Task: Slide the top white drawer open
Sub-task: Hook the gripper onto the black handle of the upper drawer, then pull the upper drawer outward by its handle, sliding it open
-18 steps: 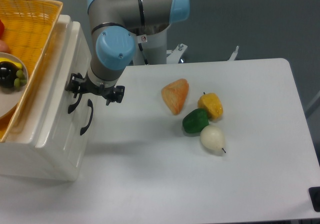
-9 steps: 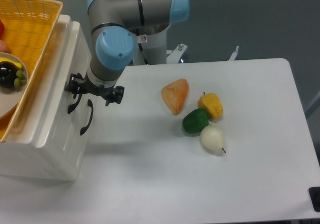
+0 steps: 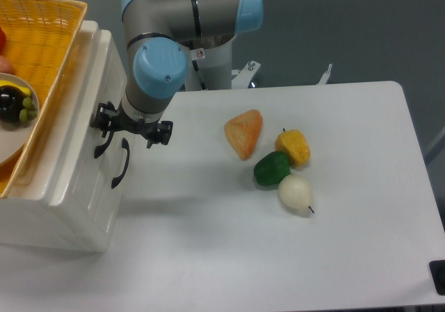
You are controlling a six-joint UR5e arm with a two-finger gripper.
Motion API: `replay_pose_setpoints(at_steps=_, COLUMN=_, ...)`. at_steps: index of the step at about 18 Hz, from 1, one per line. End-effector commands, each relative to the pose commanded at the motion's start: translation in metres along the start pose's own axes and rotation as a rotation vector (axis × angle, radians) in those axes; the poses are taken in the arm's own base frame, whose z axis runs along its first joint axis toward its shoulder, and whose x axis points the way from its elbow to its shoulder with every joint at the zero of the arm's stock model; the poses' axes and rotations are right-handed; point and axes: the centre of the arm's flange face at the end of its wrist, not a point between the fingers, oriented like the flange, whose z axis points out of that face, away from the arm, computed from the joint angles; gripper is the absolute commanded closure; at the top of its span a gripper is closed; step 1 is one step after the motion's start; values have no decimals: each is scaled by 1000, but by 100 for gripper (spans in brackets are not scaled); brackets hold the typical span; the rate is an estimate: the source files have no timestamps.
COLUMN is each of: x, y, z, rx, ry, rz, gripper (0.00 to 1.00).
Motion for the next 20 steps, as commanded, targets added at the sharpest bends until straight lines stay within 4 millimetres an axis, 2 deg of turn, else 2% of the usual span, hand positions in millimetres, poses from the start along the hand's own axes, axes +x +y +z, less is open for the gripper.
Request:
replay_pose_setpoints(at_steps=7, x=-3, y=0, z=8, rx=-15, ry=3, rz=-8, gripper=0)
replay_pose_setpoints(at_steps=20, x=-5, y=-1, z=6, rx=-7, ry=-9, rz=-3, gripper=0)
